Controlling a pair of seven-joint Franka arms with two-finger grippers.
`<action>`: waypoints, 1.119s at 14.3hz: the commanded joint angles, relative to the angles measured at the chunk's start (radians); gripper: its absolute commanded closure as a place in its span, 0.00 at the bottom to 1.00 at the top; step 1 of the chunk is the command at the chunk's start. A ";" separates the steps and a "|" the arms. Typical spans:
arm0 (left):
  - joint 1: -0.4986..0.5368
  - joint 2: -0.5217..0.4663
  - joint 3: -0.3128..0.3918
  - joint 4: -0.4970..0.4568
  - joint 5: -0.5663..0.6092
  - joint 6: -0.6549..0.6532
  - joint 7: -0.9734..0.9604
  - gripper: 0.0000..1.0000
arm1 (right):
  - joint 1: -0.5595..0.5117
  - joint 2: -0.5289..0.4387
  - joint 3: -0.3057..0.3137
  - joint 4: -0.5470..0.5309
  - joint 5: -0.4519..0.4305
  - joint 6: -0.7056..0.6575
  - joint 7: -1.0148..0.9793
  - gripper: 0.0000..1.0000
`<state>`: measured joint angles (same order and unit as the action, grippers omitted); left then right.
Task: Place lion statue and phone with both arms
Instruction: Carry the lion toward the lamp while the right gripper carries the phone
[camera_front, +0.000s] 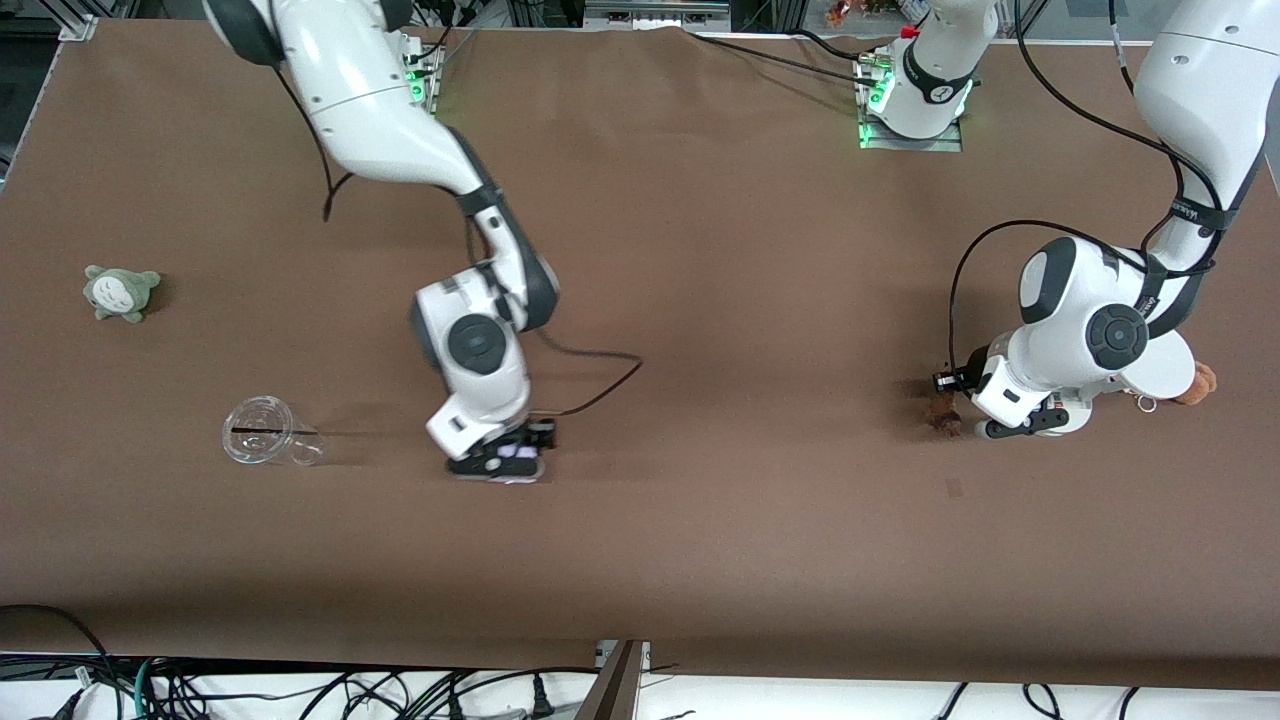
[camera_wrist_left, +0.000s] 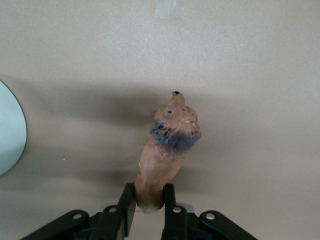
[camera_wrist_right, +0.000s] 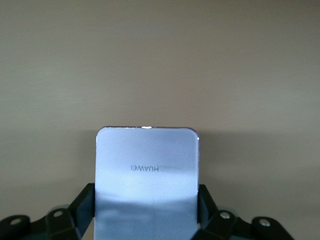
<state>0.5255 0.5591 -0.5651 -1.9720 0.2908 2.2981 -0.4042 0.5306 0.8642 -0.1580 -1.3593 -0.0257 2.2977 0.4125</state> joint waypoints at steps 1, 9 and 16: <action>0.016 0.016 -0.004 0.002 0.057 0.026 -0.005 1.00 | -0.070 -0.056 0.017 -0.021 0.059 -0.107 -0.176 0.78; 0.022 0.016 -0.005 0.013 0.050 0.017 -0.005 0.00 | -0.153 -0.063 -0.043 -0.073 0.061 -0.185 -0.296 0.78; 0.022 -0.048 -0.042 0.125 0.041 -0.159 -0.005 0.00 | -0.189 -0.054 -0.045 -0.113 0.059 -0.158 -0.322 0.78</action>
<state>0.5416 0.5454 -0.5785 -1.9042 0.3154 2.2473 -0.4041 0.3514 0.8277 -0.2068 -1.4410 0.0217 2.1177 0.1113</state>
